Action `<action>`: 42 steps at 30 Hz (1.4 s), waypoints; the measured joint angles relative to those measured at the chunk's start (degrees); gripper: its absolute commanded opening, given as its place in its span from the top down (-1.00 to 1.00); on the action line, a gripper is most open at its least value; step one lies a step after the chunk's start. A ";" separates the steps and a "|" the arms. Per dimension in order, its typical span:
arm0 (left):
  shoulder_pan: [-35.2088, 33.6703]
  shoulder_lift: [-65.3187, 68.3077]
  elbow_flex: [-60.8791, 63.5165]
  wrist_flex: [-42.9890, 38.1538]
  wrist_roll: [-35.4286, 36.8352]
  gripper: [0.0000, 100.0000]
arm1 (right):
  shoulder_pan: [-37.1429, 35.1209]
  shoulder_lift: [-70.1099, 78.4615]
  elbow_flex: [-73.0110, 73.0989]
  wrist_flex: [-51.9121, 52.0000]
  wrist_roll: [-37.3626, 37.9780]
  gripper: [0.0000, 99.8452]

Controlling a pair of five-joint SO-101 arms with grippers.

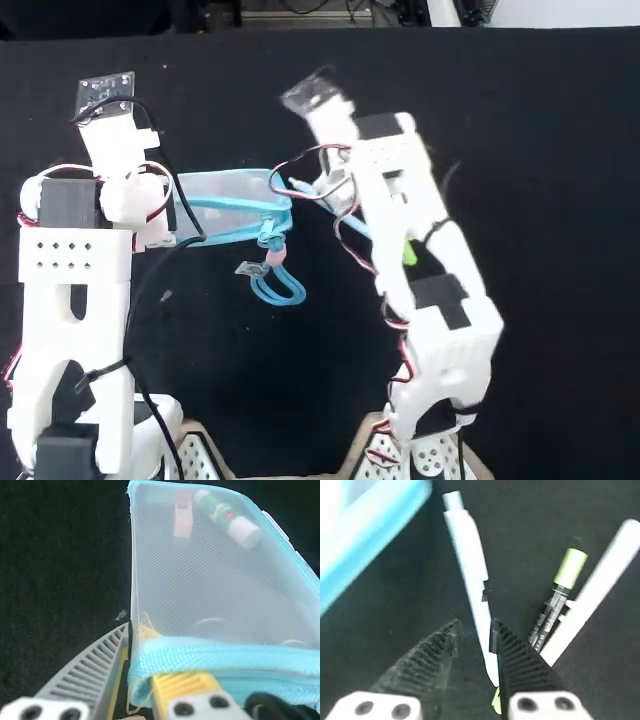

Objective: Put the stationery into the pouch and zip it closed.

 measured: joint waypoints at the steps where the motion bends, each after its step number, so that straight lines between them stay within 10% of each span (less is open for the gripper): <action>1: 0.00 0.00 0.00 0.00 0.00 0.94 | -0.26 0.70 0.00 0.00 1.05 0.81; 28: 0.00 0.00 0.00 0.00 0.00 0.94 | 2.02 25.32 -33.58 23.65 6.95 0.98; 42: 0.00 0.00 0.00 0.00 0.00 0.94 | 11.60 21.54 -18.99 23.12 9.41 0.98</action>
